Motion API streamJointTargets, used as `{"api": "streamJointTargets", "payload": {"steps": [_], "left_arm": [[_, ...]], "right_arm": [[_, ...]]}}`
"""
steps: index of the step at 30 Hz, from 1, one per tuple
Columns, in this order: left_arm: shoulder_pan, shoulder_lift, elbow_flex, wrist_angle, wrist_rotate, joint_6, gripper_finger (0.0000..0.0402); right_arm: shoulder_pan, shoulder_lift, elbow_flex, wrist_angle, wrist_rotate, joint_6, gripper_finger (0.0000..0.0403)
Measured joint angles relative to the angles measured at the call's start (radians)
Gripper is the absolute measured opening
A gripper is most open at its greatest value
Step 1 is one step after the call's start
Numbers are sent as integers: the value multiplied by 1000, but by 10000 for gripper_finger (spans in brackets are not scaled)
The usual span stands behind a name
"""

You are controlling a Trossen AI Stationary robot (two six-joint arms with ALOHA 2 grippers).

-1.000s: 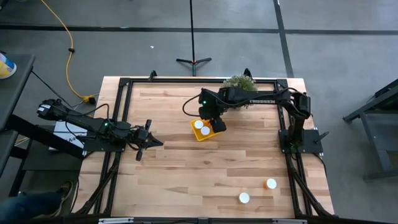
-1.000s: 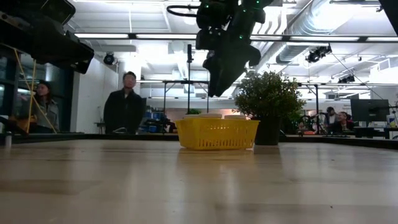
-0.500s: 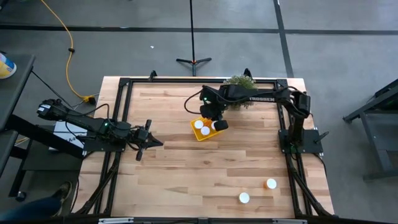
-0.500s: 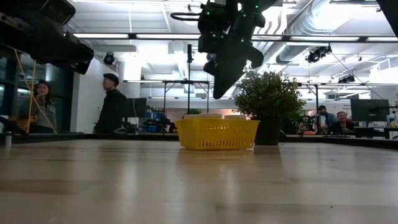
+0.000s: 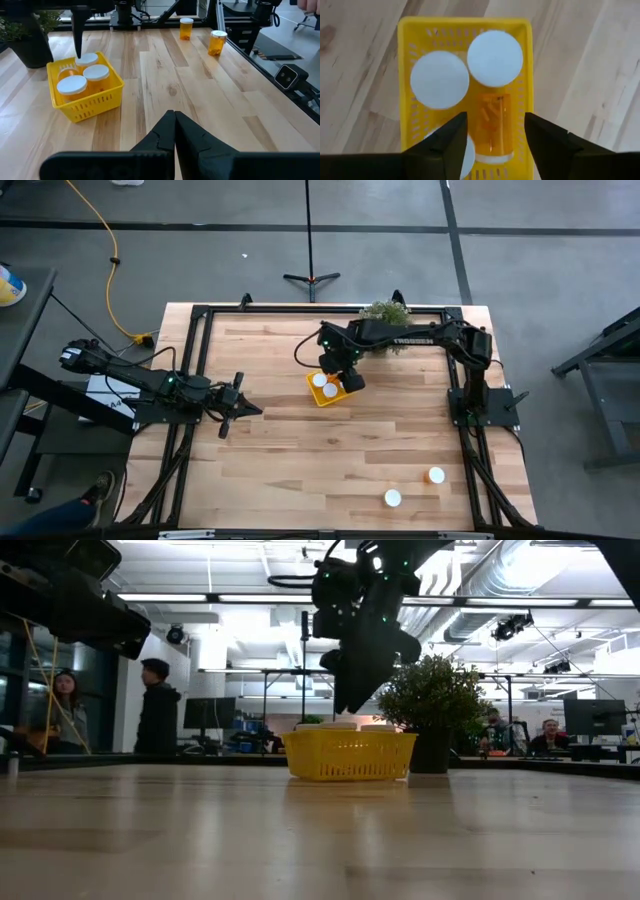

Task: Pick and place pill bottles into a basket
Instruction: Put the orange pill bottle into the yellow bin

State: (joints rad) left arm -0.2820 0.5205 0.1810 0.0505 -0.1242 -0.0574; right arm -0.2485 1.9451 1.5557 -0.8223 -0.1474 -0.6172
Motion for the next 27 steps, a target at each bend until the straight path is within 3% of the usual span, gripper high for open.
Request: {"api": "streamJointTargets", "payload": {"steps": [27], "left_arm": [[0,0,0,0,0,0,46]], "right_arm": [[0,94,0,16,43,-14,155]]}}
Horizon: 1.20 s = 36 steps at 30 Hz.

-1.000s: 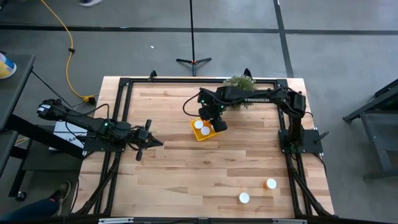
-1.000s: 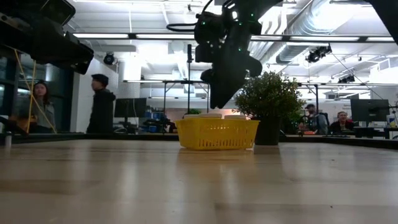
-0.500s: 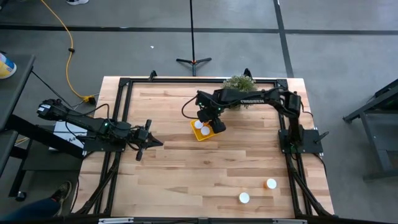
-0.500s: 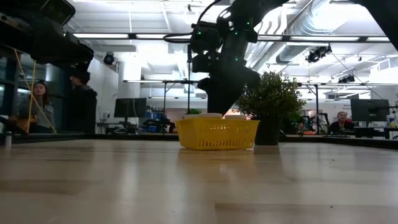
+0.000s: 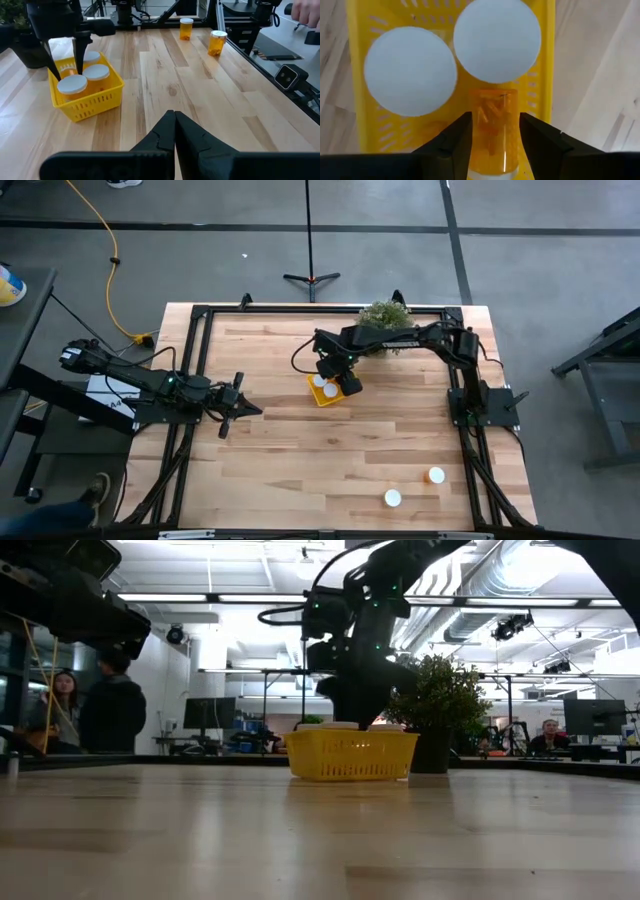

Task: Pick and place pill bottles into a basket
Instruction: Put the orange pill bottle into the yellow bin

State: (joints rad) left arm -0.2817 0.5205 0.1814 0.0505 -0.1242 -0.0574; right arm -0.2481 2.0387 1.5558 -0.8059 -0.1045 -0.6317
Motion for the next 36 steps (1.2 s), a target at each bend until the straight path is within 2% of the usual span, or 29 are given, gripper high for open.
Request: {"api": "streamJointTargets", "payload": {"steps": [8,17,36], "left_arm": [[0,0,0,0,0,0,46],[0,0,0,0,0,0,46],[0,0,0,0,0,0,46]], "right_arm": [[0,2,0,-14,0,-2,162],[0,44,2,-8,-2,-9,159],[0,47,1,-8,1,2,146]]}}
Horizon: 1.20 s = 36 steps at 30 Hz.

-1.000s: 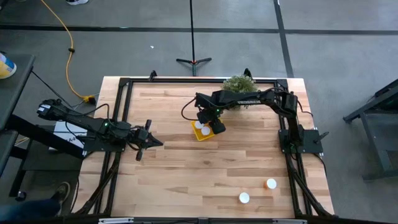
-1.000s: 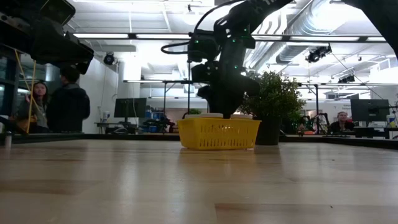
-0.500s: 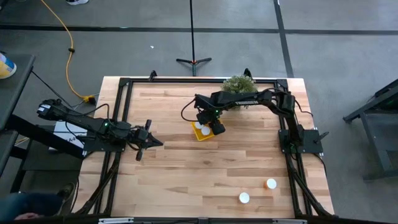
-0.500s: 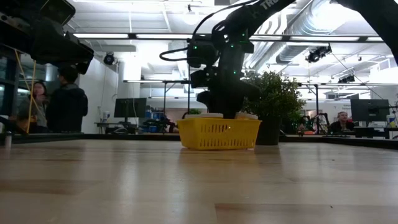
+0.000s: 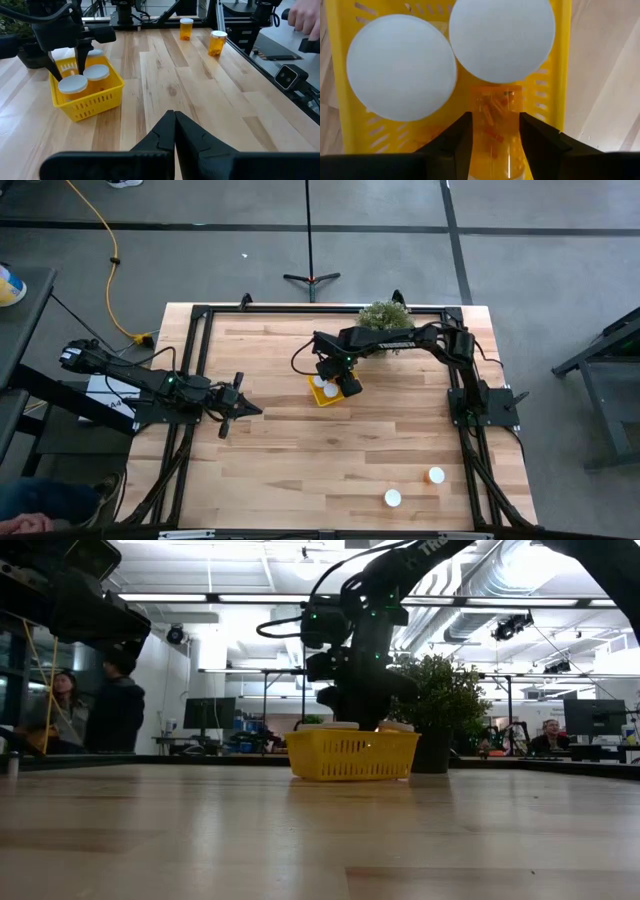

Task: Pick and place pill bottles into a basket
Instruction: Put the orange pill bottle into the yellow bin

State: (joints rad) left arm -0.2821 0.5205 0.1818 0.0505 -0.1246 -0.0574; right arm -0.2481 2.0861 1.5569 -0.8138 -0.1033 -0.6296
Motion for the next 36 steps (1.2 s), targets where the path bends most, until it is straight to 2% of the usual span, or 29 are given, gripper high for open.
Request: {"api": "streamJointTargets", "payload": {"steps": [8,18,29,32,36], "left_arm": [[0,0,0,0,0,0,46],[0,0,0,0,0,0,46],[0,0,0,0,0,0,46],[0,0,0,0,0,3,46],[0,0,0,0,0,37,46]], "right_arm": [[0,2,-1,4,18,-2,172],[0,1,-1,4,28,-3,122],[0,0,0,-11,31,0,119],[0,0,0,-19,27,-1,126],[1,1,-1,-36,59,0,160]]}}
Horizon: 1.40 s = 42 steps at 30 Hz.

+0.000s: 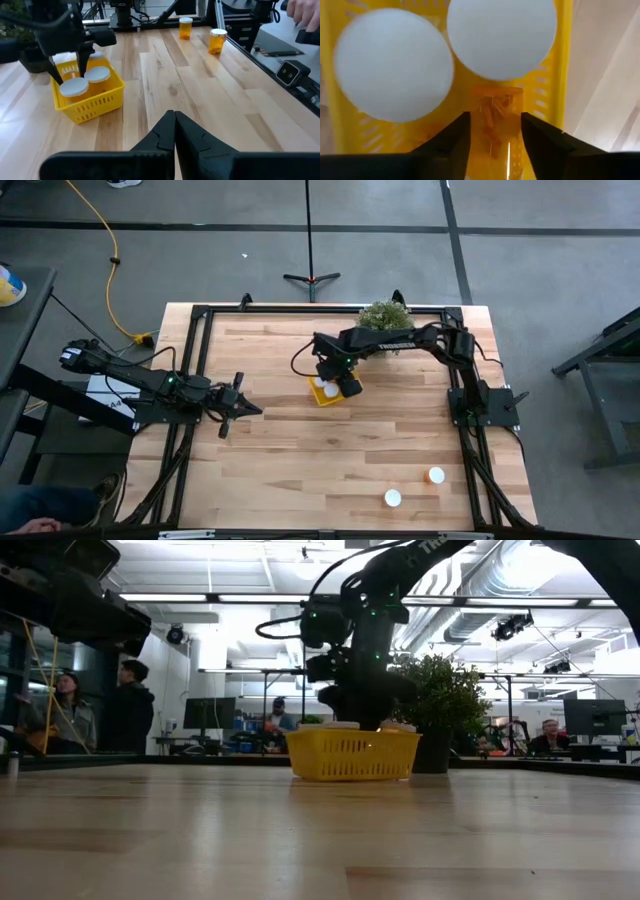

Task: Pick and place pill bottles into a basket
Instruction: Put the orange pill bottle into the yellow bin

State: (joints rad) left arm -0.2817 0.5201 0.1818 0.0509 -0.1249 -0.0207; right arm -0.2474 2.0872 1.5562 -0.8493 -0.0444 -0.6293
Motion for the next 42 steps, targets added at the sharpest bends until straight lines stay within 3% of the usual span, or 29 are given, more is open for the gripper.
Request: {"api": "streamJointTargets", "payload": {"steps": [5,9,29,42], "left_arm": [[0,0,0,0,0,16,46],[0,0,0,0,0,16,46],[0,0,0,0,0,16,46],[0,0,0,0,0,16,46]], "right_arm": [[0,1,-1,-38,14,3,214],[0,1,-2,-46,20,0,229],[1,3,-2,-20,21,-8,161],[2,3,-2,-28,54,0,158]]}}
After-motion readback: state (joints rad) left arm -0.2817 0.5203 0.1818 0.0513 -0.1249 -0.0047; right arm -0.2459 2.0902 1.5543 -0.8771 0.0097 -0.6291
